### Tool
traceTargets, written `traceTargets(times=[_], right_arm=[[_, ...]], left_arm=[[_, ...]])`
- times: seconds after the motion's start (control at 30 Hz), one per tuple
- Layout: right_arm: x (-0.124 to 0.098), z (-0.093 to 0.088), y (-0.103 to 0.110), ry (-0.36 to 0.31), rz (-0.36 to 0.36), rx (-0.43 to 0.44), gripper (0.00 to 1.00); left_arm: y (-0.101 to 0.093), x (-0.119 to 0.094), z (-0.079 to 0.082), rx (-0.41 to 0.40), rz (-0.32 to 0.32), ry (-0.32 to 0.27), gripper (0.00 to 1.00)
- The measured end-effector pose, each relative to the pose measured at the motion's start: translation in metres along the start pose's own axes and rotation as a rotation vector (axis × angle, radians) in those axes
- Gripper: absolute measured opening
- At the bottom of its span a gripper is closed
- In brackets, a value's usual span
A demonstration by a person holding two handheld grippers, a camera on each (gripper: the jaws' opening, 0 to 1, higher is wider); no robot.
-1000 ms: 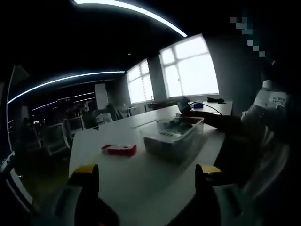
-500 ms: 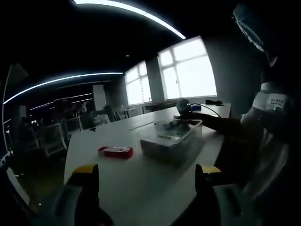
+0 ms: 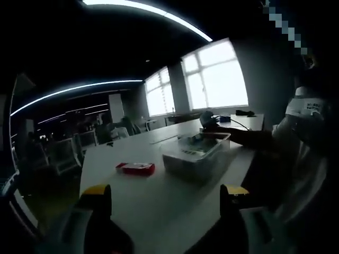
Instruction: Arrange the small medicine boxes into an aligned row inside the storage area until every box is upright, visible, and separated from the surrounding clutter.
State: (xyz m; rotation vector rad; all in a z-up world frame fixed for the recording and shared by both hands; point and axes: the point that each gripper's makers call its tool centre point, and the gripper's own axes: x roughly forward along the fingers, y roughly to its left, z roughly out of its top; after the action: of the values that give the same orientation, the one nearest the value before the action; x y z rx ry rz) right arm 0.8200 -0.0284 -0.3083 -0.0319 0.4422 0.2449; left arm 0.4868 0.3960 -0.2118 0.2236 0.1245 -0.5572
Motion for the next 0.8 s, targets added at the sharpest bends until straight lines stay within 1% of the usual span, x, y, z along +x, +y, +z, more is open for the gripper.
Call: traceTargets(times=[0.07,0.1,0.13,0.2,0.27,0.33,0.37,0.43,0.5,0.67,0.73,0.77,0.8], right_arm=[[-0.003,0.005,0.007,-0.015,0.034,0.052,0.63],[-0.005,0.008,0.013,-0.027,0.072,0.098,0.63],[-0.007,0.008,0.017,-0.026,0.098,0.122,0.63],[-0.009,0.008,0.018,-0.028,0.1,0.117,0.63],[-0.011,0.008,0.02,-0.03,0.115,0.131,0.63],[-0.015,0.011,0.024,-0.044,0.154,0.198,0.63],[-0.017,0.015,0.024,-0.066,0.167,0.245,0.63],[-0.022,0.019,0.031,-0.08,0.22,0.316,0.62],[-0.026,0.024,0.033,-0.098,0.267,0.406,0.62],[-0.033,0.034,0.034,-0.141,0.308,0.455,0.62],[-0.04,0.045,0.04,-0.179,0.37,0.51,0.62],[-0.044,0.051,0.042,-0.201,0.419,0.575,0.62],[-0.046,0.053,0.044,-0.208,0.435,0.589,0.62]], left_arm=[[0.0,-0.002,0.0,-0.009,0.006,-0.005,0.84],[0.0,-0.002,-0.001,-0.015,0.009,-0.002,0.84],[-0.002,-0.002,-0.005,-0.019,0.013,0.008,0.84],[-0.006,-0.002,-0.012,-0.011,0.001,0.034,0.84],[-0.009,-0.001,-0.014,-0.016,-0.002,0.028,0.84],[-0.012,0.0,-0.016,-0.028,-0.02,0.022,0.84],[-0.012,0.0,-0.017,-0.028,-0.022,0.021,0.84],[-0.012,0.0,-0.019,-0.027,-0.024,0.021,0.84],[-0.011,-0.001,-0.022,-0.04,-0.028,0.02,0.84],[-0.01,-0.002,-0.026,-0.047,-0.036,0.033,0.84],[-0.01,0.0,-0.025,-0.05,-0.039,0.035,0.84],[-0.01,0.002,-0.023,-0.051,-0.042,0.03,0.84],[-0.011,0.003,-0.021,-0.053,-0.042,0.028,0.84]])
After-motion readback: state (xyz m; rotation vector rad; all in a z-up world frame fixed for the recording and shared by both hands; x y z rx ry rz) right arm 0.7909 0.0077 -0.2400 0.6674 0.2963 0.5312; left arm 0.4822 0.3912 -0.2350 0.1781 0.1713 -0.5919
